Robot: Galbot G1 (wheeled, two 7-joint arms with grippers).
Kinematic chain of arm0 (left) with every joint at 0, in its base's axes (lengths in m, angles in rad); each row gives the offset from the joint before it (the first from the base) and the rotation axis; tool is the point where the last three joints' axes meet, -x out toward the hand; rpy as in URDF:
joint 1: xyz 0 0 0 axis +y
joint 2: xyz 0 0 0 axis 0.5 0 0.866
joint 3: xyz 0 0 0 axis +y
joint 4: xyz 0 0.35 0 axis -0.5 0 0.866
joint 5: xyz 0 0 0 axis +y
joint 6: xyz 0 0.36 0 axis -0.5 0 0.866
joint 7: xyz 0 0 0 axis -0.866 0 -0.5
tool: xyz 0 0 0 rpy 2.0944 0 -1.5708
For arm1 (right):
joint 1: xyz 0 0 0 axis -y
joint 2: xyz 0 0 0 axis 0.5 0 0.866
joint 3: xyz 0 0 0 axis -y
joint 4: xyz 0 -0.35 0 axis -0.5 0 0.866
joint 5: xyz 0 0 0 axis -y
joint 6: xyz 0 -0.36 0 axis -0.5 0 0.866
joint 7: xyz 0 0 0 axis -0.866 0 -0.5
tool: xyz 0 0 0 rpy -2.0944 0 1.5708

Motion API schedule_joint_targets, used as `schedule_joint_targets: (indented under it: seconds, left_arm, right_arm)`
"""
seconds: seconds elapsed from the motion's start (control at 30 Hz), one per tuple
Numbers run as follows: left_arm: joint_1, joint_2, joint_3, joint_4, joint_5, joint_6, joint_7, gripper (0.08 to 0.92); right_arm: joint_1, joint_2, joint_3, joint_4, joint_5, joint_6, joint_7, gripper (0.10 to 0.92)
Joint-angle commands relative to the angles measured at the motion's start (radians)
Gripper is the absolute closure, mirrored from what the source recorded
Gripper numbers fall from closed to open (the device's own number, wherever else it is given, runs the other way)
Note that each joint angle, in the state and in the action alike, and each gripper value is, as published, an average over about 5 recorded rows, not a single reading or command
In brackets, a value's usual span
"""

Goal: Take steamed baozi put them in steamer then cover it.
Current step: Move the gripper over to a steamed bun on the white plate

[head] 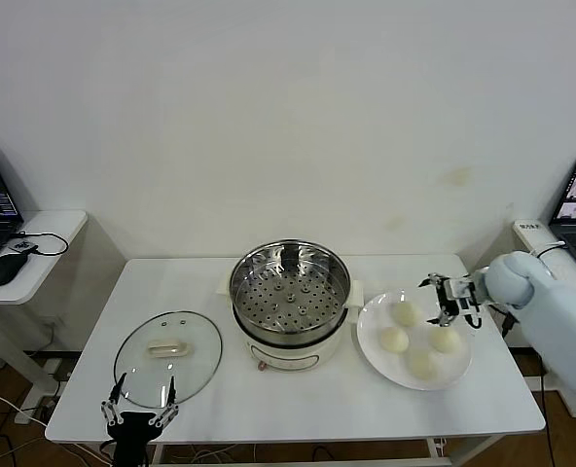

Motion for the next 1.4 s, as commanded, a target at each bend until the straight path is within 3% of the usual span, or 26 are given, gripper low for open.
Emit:
schedule_joint_targets:
  seconds: [0.03, 0.57, 1.23, 1.4]
  left_arm:
    - [0.000, 0.001, -0.001, 0.001, 0.005, 0.000, 0.000, 0.177]
    - [0.002, 0.001, -0.016, 0.010, 0.026, -0.032, -0.003, 0.177]
    - [0.002, -0.002, -0.022, 0.013, 0.029, -0.048, -0.012, 0.177]
    - [0.005, -0.001, -0.023, 0.009, 0.029, -0.051, -0.013, 0.177]
  right_arm:
    - [0.114, 0.042, -0.155, -0.107, -0.002, 0.004, -0.049, 0.203]
    - [0.089, 0.221, -0.105, -0.308, -0.100, 0.025, 0.016, 0.214]
    - [0.098, 0.219, -0.113, -0.293, -0.081, 0.013, -0.009, 0.439]
    - [0.114, 0.183, -0.134, -0.238, -0.044, 0.005, -0.009, 0.451]
